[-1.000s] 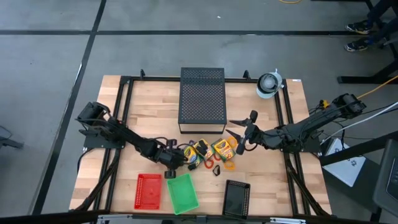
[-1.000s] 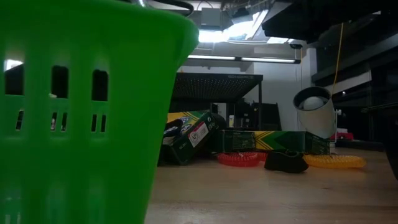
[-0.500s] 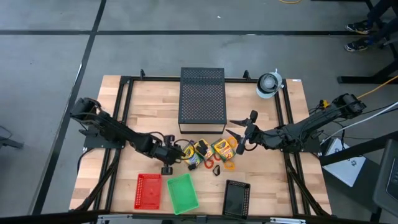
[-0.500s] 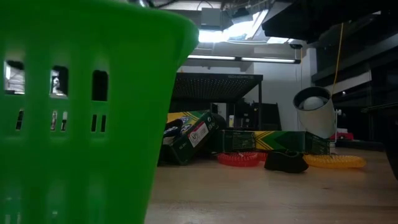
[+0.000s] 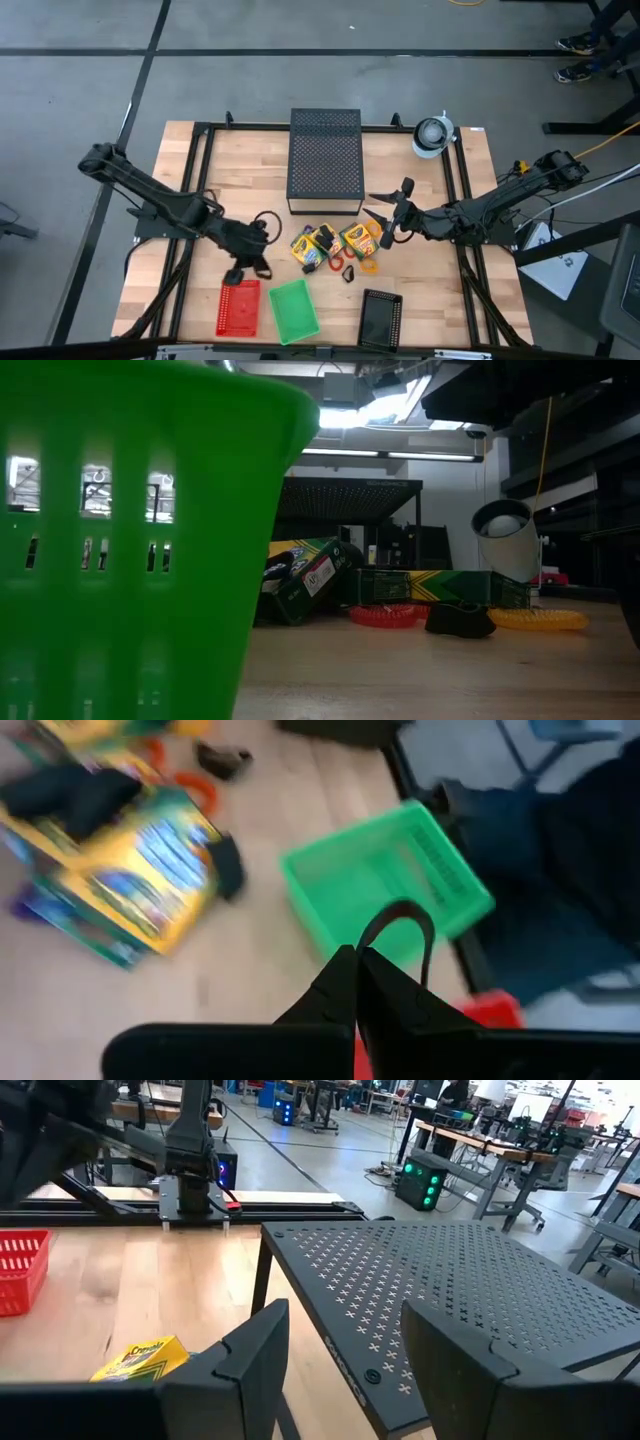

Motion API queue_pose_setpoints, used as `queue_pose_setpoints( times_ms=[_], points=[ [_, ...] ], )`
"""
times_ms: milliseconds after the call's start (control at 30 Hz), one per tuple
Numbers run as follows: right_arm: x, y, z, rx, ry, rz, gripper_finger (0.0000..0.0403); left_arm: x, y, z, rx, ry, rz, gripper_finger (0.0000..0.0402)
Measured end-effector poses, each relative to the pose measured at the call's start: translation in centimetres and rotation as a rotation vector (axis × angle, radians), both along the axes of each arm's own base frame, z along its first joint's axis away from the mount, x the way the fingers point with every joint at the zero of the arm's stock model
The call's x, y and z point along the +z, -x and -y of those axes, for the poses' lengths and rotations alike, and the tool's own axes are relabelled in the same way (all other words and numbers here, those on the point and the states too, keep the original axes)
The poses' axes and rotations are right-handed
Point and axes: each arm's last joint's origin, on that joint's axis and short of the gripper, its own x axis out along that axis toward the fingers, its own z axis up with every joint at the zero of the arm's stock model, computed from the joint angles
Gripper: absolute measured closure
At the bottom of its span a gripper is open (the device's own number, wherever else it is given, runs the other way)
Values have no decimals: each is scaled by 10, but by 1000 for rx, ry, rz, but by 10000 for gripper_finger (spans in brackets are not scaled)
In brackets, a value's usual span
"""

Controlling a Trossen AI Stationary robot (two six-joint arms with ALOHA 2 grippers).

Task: Pick & Place Office Desk Supplies
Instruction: Put the black rubberband into the red bin

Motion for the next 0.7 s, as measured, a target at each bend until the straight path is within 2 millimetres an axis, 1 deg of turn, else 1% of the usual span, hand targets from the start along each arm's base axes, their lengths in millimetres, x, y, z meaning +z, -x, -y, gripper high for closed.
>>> queue_pose_setpoints(
  times_ms=[67, 133, 300, 433, 700],
  points=[
    [0, 0, 0, 0, 1, -3, 207, -1, 5, 6, -3, 22, -30, 399],
    [0, 0, 0, 8, -3, -2, 207, -6, 7, 14, 11, 29, -49, 399],
    [-1, 0, -1, 25, -6, -7, 207, -35, 12, 36, 40, 71, -125, 399],
    [-1, 0, -1, 24, -6, -7, 207, -52, 16, 52, 77, 95, -213, 399],
    [-1, 0, -1, 24, -6, -7, 207, -64, 22, 68, 146, 114, -286, 396]
  ],
)
